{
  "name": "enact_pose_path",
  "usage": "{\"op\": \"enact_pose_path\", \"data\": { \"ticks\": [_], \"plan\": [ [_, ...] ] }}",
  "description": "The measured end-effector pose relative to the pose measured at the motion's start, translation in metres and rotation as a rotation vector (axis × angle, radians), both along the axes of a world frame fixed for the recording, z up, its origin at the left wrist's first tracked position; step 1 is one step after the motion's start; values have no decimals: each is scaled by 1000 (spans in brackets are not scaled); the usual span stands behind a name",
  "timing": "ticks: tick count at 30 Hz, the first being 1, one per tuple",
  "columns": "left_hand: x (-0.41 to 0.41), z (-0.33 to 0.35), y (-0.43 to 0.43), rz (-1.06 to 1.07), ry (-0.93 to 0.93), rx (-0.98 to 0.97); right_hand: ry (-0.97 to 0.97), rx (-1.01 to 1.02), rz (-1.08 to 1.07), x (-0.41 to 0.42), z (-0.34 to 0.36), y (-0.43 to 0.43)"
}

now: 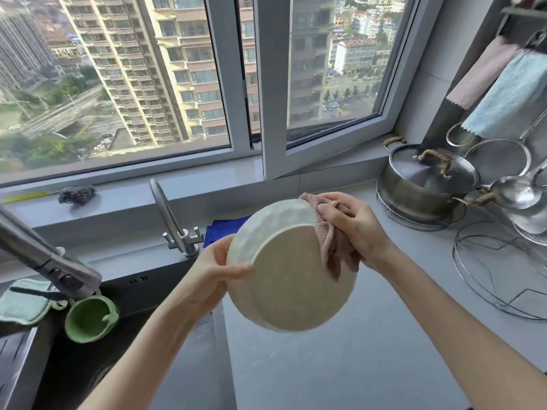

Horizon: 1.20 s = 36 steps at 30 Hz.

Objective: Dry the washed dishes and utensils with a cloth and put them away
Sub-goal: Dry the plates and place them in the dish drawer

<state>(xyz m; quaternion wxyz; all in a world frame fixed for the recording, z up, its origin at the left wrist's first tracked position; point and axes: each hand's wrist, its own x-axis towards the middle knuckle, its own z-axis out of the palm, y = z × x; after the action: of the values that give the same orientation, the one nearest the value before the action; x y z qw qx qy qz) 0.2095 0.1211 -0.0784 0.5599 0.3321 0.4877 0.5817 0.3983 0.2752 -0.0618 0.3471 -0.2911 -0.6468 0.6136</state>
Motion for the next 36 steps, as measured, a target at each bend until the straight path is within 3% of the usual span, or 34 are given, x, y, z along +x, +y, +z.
{"op": "enact_pose_path", "data": {
  "ticks": [4,8,12,17,22,24,26,31,33,36],
  "plan": [
    [26,16,19,-26,455,-53,-174,181,110,8,17,11],
    [56,18,40,246,939,47,-273,339,55,14,32,29],
    [67,29,59,331,1095,195,-287,460,-70,19,42,36],
    [77,41,59,360,935,231,-60,450,-133,42,34,35],
    [76,34,46,411,191,137,282,-37,-401,59,7,6],
    [82,22,38,386,27,93,323,-163,-477,63,10,-8],
    [86,13,28,287,-32,65,292,-181,-517,73,19,-20],
    [90,20,15,-225,-200,-98,148,-317,-485,112,36,-47],
    [99,27,16,-392,-224,-204,48,-290,-451,127,40,-58],
    [125,28,19,-437,-180,-214,-96,-157,-497,150,46,-69]
  ]
}}
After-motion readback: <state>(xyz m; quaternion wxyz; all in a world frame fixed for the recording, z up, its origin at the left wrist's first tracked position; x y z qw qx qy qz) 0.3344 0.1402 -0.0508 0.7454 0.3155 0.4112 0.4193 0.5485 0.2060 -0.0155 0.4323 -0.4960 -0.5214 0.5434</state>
